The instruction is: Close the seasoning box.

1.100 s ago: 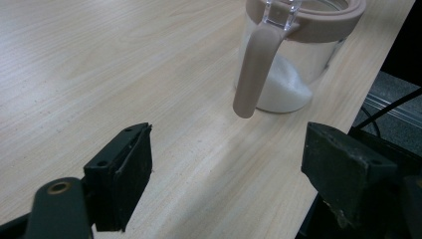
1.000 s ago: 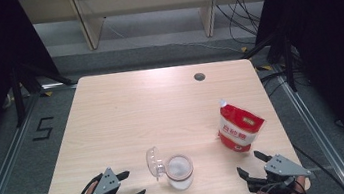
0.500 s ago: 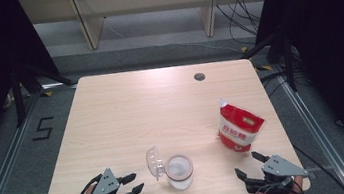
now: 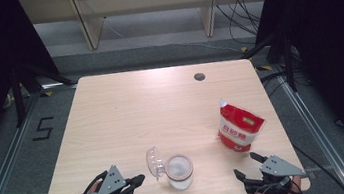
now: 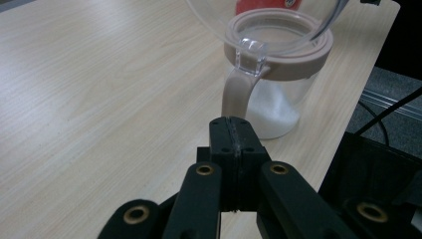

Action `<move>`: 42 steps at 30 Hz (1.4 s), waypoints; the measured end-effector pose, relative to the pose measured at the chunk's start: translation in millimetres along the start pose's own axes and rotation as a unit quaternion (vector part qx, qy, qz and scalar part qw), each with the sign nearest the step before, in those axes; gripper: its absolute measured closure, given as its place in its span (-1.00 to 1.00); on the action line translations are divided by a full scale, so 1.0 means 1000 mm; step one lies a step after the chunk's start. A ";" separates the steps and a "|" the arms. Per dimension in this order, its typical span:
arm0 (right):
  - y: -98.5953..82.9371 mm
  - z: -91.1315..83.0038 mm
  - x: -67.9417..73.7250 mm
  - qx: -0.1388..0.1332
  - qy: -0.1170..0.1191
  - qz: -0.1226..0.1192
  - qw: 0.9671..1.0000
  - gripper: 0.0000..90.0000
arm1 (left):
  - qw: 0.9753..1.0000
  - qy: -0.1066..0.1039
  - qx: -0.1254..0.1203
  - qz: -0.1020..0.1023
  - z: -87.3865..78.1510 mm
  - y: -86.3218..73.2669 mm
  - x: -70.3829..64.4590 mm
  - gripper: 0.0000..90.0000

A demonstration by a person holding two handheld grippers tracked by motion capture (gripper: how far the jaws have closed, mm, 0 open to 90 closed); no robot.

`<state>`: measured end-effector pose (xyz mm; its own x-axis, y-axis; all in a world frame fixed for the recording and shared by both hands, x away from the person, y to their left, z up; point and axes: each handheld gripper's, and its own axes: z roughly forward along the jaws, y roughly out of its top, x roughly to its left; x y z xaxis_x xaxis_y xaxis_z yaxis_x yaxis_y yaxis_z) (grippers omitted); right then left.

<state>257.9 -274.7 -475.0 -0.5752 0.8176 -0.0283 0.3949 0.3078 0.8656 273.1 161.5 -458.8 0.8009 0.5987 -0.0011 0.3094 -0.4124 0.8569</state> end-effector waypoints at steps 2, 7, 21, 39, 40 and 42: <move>0.000 0.000 -0.001 0.000 0.000 -0.007 1.000 -0.47 | 1.000 -0.001 -0.003 0.004 0.001 0.004 -0.001 0.98; 0.000 0.000 0.001 0.001 -0.001 -0.006 1.000 -0.46 | 1.000 -0.010 -0.009 0.008 0.004 0.014 -0.005 0.98; -0.001 0.001 0.004 0.008 0.002 0.005 1.000 -0.46 | 1.000 -0.012 -0.019 0.018 0.008 0.026 -0.012 0.98; 0.000 0.003 0.002 0.004 0.003 -0.014 1.000 -0.45 | 0.999 -0.023 -0.019 0.036 0.017 0.032 -0.017 0.98; 0.000 0.003 0.002 0.004 0.003 -0.013 1.000 -0.45 | 0.999 -0.022 -0.017 0.031 0.018 0.032 -0.018 0.98; 0.000 0.003 0.002 0.002 0.004 -0.011 1.000 -0.45 | 0.999 -0.030 -0.016 0.040 0.019 0.033 -0.018 0.97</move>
<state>258.3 -271.6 -476.7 -0.5894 0.8066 -0.0438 0.3847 0.3280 0.8628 279.0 124.3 -440.8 0.8520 0.5223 0.0374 0.2278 -0.4340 0.8716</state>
